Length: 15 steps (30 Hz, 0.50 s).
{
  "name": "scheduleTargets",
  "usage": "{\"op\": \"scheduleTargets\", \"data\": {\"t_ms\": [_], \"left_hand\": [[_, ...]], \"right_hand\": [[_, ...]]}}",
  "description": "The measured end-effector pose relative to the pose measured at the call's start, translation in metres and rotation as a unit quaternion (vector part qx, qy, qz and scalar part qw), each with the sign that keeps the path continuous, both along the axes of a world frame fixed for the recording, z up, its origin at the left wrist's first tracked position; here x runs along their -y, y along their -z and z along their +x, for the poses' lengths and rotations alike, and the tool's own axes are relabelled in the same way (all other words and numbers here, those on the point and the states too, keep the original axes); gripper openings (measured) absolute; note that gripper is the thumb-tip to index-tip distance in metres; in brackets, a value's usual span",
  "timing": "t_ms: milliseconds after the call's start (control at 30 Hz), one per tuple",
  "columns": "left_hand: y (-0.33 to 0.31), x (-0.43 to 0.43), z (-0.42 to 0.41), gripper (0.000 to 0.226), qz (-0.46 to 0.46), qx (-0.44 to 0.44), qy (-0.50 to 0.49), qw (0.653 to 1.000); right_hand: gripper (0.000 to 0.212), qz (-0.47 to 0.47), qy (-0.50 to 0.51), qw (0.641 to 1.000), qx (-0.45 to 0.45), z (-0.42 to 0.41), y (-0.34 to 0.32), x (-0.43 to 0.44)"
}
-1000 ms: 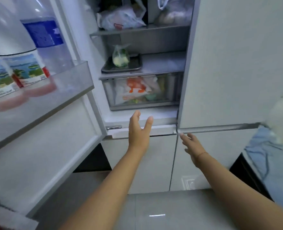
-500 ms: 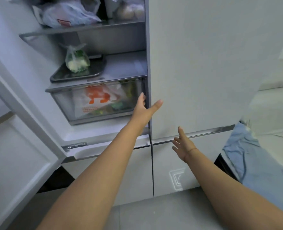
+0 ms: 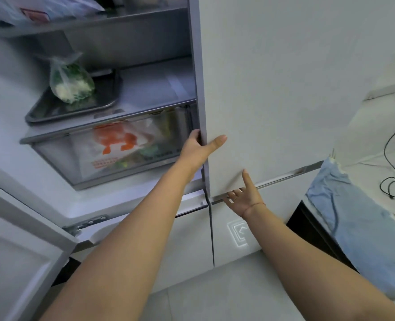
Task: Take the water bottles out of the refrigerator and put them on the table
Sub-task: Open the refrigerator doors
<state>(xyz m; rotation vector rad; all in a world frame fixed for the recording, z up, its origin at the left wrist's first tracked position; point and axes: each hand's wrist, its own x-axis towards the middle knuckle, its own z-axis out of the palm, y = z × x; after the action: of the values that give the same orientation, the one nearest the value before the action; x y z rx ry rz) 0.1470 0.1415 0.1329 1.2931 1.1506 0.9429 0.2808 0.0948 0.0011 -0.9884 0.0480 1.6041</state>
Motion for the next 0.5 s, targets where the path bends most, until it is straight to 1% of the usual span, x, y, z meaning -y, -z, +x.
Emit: {"op": "scheduleTargets", "data": {"t_ms": [67,133,200,300,333,467,500], "left_hand": [[0.001,0.002,-0.001,0.049,0.008,-0.006,-0.004,1.0],[0.005,0.007,0.0,0.05,0.022,-0.014,-0.006,1.0],[0.009,0.016,0.0,0.056,0.037,-0.024,-0.005,0.999],[0.014,0.037,0.001,0.063,0.058,-0.036,0.003,0.998],[0.014,0.044,0.001,0.066,0.06,-0.039,0.009,0.997],[0.012,0.086,0.004,0.07,0.072,-0.062,0.041,0.995],[0.012,0.098,0.006,0.071,0.075,-0.07,0.05,0.993]], "right_hand": [[0.089,-0.002,0.018,1.0,-0.005,0.0,0.003,0.002],[0.096,-0.006,0.021,1.0,0.007,0.002,0.007,0.006],[0.093,-0.006,0.024,0.999,0.025,0.002,0.01,0.015],[0.077,0.003,0.009,0.998,0.061,0.003,0.013,0.034],[0.075,0.006,0.002,0.997,0.072,0.004,0.013,0.041],[0.089,0.02,-0.003,0.996,0.089,0.017,0.009,0.08],[0.089,0.026,-0.007,0.994,0.102,0.022,0.007,0.091]]}}
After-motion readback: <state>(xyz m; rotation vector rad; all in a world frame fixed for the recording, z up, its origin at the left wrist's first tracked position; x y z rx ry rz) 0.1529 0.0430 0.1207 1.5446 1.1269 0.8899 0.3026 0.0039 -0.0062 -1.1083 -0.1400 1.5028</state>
